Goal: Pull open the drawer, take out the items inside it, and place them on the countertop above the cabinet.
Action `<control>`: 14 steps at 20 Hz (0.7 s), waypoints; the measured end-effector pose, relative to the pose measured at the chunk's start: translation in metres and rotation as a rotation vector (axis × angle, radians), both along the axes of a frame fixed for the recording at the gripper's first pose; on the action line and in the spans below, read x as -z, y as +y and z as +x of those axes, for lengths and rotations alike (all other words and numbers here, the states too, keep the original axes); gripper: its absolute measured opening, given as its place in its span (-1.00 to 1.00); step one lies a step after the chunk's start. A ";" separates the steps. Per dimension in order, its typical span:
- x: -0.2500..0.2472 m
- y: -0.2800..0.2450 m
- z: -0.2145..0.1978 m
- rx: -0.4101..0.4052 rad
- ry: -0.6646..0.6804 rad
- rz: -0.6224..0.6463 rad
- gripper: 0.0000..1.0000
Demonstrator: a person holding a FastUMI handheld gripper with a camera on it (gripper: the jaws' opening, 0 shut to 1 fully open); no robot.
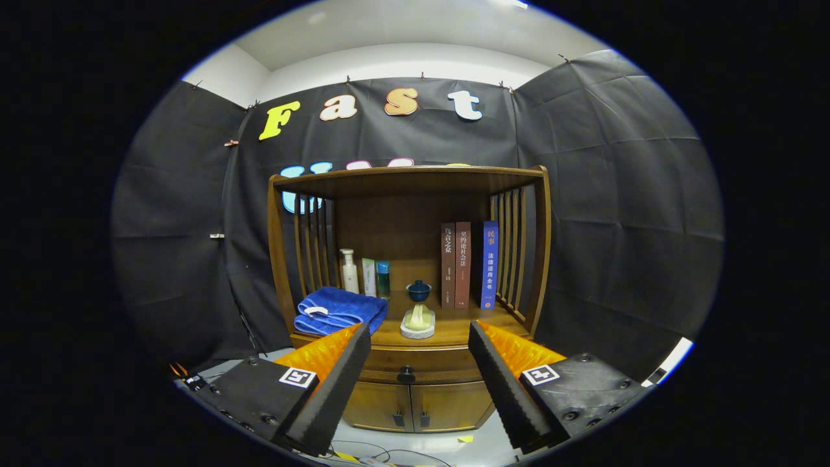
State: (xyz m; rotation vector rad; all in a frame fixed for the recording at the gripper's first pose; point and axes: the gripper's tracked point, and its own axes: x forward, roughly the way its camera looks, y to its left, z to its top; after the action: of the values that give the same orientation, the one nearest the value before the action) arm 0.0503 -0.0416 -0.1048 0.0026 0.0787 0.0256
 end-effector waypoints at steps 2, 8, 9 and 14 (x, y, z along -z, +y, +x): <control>-0.004 -0.003 -0.002 0.002 -0.009 0.010 0.99; -0.003 -0.008 -0.005 0.015 -0.008 0.010 0.99; -0.004 -0.007 -0.006 0.014 -0.009 0.010 0.99; -0.005 -0.003 -0.007 0.005 -0.016 0.021 0.99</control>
State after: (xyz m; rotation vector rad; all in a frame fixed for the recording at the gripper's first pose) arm 0.0433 -0.0443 -0.0996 0.0233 0.0620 0.0215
